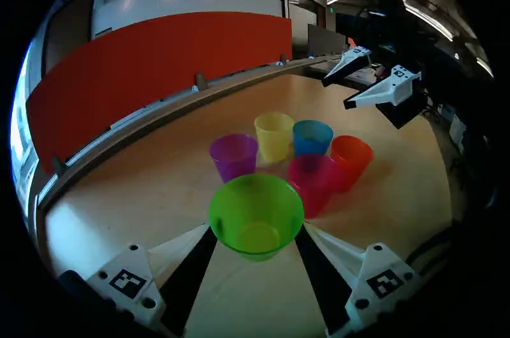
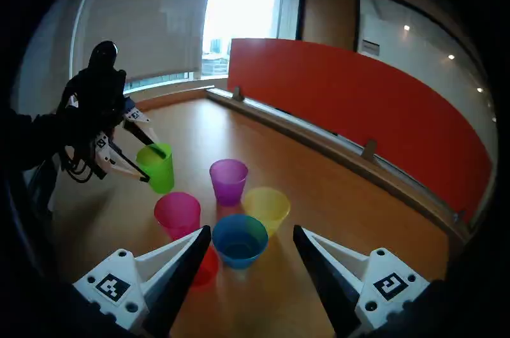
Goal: Pour water
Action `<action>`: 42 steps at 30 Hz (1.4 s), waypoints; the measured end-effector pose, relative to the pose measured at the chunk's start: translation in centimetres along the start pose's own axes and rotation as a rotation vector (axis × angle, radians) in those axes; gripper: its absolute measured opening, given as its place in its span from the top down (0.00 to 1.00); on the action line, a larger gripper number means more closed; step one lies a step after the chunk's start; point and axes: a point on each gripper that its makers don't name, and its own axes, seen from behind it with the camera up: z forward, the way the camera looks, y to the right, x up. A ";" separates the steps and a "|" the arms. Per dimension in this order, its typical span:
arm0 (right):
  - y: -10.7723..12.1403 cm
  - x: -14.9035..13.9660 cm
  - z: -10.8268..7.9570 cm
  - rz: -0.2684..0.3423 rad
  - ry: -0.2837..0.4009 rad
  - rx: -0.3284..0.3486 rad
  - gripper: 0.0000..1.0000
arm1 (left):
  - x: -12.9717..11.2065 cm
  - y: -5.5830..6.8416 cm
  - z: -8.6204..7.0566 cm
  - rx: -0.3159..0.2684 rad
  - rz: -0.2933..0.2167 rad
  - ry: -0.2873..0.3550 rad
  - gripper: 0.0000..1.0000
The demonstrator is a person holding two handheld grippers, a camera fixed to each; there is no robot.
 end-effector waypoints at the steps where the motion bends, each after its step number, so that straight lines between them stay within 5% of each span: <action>1: 0.0 -0.1 0.1 -0.001 -0.003 0.001 0.00 | 0.1 -0.1 -0.1 0.003 -0.001 0.006 0.17; 42: -1.5 -1.9 4.4 -0.046 -0.115 0.077 0.00 | 7.0 -2.3 -3.9 0.074 -0.066 0.273 0.17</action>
